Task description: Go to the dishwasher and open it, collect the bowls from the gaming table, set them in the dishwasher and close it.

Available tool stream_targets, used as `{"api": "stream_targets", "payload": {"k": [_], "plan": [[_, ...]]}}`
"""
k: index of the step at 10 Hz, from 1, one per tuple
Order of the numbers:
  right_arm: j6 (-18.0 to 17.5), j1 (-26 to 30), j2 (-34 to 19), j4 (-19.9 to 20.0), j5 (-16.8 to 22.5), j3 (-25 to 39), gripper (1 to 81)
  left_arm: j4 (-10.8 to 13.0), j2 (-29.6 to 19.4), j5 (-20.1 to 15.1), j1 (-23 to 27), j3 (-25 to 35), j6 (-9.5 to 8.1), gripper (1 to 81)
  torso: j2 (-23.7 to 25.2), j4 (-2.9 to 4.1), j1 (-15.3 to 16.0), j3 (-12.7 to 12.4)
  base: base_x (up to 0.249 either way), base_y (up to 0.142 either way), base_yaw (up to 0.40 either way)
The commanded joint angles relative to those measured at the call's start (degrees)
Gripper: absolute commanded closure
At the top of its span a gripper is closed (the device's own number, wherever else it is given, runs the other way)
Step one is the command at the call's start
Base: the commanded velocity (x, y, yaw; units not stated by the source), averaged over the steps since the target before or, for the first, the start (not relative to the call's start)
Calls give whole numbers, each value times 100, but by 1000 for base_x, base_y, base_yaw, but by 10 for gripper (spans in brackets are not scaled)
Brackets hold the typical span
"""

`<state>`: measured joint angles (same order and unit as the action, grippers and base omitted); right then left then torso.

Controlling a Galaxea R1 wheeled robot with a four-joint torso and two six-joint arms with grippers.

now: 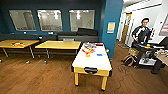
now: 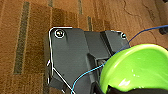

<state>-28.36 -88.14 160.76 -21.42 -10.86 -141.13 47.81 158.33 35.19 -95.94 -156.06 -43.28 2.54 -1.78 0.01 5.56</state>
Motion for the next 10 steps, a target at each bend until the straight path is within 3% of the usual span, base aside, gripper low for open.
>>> {"api": "stream_targets", "payload": {"k": [1,10], "plan": [[-12,212,-111,-64,190,34,811,70,-161,-83,159,-56,21,811,0,0,0,0,0,0,-346],[-21,134,-173,-38,207,-186,811,70,-161,-109,159,-56,21,811,0,0,0,0,0,0,-383]]}}
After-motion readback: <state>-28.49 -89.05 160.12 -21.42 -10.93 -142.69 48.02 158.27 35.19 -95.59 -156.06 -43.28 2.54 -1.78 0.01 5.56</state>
